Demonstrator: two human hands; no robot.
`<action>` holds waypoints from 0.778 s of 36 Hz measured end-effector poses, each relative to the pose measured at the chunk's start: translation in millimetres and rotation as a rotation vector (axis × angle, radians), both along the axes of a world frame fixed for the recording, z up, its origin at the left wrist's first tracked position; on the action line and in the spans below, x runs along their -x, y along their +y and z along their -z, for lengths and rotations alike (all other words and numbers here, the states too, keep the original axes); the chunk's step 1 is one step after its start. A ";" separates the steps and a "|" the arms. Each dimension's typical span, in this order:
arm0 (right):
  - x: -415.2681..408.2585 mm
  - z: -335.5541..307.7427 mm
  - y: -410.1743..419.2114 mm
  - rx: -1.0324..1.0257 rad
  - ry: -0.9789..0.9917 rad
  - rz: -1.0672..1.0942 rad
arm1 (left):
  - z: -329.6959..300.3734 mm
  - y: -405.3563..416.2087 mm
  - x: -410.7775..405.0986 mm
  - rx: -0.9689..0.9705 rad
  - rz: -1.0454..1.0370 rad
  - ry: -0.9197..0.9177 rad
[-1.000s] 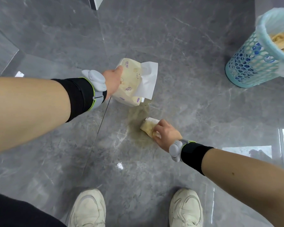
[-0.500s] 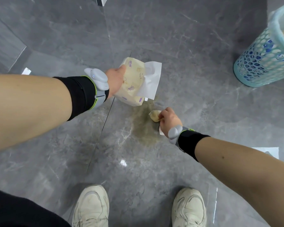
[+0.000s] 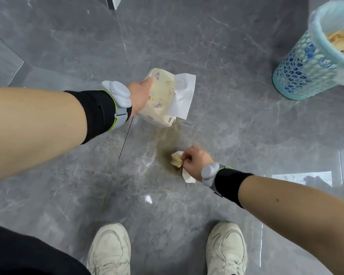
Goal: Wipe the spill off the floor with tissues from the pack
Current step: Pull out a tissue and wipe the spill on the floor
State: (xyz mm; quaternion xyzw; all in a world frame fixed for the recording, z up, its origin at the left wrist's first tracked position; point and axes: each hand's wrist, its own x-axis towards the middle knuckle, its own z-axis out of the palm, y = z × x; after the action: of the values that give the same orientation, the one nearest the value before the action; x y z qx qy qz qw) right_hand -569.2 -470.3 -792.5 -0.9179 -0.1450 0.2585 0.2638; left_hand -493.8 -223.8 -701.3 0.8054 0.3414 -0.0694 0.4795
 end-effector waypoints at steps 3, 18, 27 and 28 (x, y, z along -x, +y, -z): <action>0.0 -13.1 0.1 -0.127 0.176 0.197 | -4.9 -4.0 0.8 -0.030 0.005 -0.009; -5.7 7.2 -20.8 0.116 -0.102 0.023 | -5.3 -5.2 0.9 0.029 0.021 -0.009; 21.4 10.2 -12.3 0.078 -0.101 -0.118 | -6.8 -0.4 1.1 0.085 -0.009 -0.011; 20.4 8.3 -10.9 0.079 -0.083 -0.126 | -7.1 -0.2 1.1 0.089 -0.010 -0.009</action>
State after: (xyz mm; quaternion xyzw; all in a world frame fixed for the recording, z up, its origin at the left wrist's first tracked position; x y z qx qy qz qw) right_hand -589.6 -481.2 -800.8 -0.9265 -0.2031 0.2419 0.2045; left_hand -494.9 -223.9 -694.2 0.7820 0.3397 -0.0787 0.5166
